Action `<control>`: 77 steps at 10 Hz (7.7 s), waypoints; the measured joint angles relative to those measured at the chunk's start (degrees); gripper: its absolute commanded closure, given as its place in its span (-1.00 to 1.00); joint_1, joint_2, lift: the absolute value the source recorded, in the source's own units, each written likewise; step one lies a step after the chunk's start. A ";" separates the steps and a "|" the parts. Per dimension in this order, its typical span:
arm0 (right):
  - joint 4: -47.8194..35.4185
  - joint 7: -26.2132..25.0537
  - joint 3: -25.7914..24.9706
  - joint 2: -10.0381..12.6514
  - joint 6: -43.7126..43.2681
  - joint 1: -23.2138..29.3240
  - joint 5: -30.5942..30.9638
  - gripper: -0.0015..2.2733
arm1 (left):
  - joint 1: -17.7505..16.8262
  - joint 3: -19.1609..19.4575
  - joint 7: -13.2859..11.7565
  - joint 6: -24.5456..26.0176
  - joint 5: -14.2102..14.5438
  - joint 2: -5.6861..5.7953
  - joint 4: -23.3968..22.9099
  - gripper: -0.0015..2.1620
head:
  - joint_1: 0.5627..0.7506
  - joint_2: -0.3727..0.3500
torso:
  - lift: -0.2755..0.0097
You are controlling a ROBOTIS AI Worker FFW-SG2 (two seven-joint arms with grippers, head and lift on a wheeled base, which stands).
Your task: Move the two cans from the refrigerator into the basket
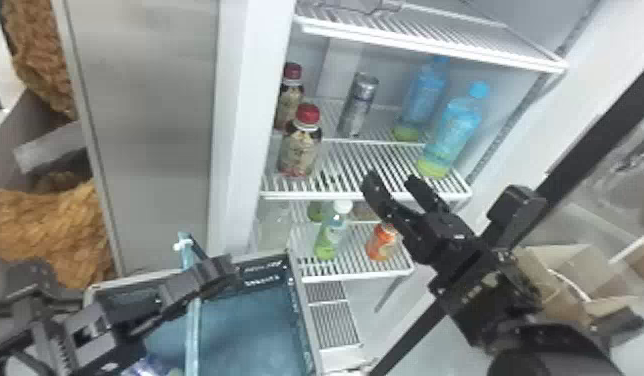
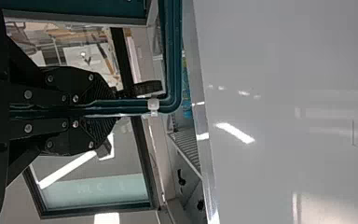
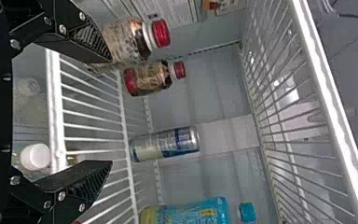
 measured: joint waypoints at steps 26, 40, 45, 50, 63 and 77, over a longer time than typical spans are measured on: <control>44.20 -1.40 6.32 -0.49 -2.52 -40.58 15.79 -0.74 | -0.73 -1.58 0.62 -0.70 1.15 0.62 1.53 0.10 | -0.05 -0.87 | 0.72; 57.58 -1.68 9.70 -1.61 -2.63 -50.11 18.80 -0.29 | -2.01 -2.89 0.68 -1.20 1.56 0.62 2.81 0.10 | -0.20 -0.83 | 0.72; 59.60 -1.33 11.10 -2.27 -4.05 -51.22 20.42 0.13 | -2.03 -2.91 0.68 -1.53 1.61 0.62 2.95 0.10 | -0.20 -0.83 | 0.72; 42.84 -3.30 11.13 -2.20 2.23 -42.03 20.37 0.13 | -1.55 -2.52 0.54 -1.69 1.95 0.62 2.95 0.10 | -0.12 -0.83 | 0.72; 0.09 -3.95 6.09 -6.21 20.24 -14.61 11.85 0.13 | -0.59 -2.24 -0.10 -1.69 1.95 0.80 2.95 0.10 | 0.41 -0.92 | 0.72; -20.54 -0.63 10.88 -6.29 34.81 8.86 -2.62 0.13 | -0.20 -1.88 -0.44 -1.83 1.84 0.68 2.95 0.10 | 0.41 -0.56 | 0.72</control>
